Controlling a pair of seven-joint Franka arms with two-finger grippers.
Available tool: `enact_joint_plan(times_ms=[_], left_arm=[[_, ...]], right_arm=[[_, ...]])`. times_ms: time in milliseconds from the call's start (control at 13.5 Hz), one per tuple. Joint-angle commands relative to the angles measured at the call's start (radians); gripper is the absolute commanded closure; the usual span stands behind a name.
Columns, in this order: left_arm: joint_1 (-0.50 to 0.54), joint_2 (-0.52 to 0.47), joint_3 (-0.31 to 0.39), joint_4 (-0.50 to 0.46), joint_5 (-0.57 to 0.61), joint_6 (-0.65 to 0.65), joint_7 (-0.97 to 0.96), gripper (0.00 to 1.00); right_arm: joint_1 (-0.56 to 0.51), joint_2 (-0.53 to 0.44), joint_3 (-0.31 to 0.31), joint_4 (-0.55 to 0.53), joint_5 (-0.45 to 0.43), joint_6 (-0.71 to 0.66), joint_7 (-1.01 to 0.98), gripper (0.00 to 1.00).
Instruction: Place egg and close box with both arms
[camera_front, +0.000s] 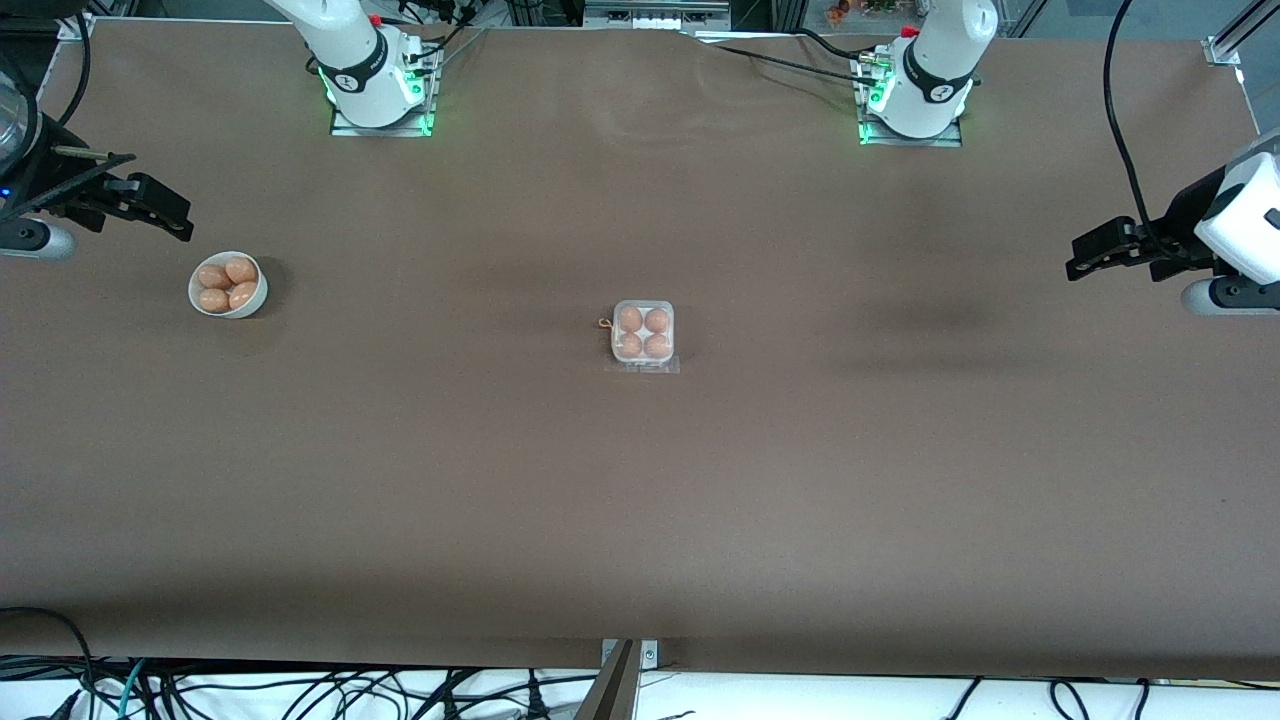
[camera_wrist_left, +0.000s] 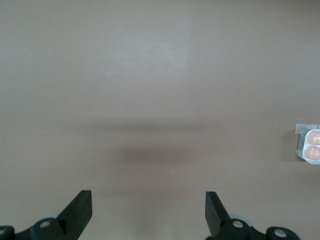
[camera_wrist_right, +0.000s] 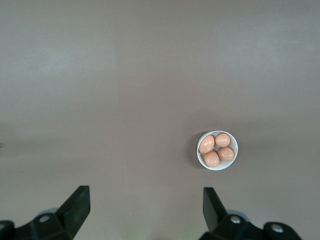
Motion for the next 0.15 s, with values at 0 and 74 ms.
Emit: enact_joint_plan(times_ms=[0, 74], left_arm=[[-0.006, -0.031, 0.004, -0.022, 0.021, -0.009, 0.018, 0.00], [-0.008, -0.031, 0.004, -0.019, 0.021, -0.009, 0.016, 0.00]], right_arm=[[-0.005, -0.003, 0.001, 0.009, 0.014, -0.012, -0.001, 0.00], [-0.005, -0.003, 0.001, 0.009, 0.014, -0.012, -0.001, 0.00]])
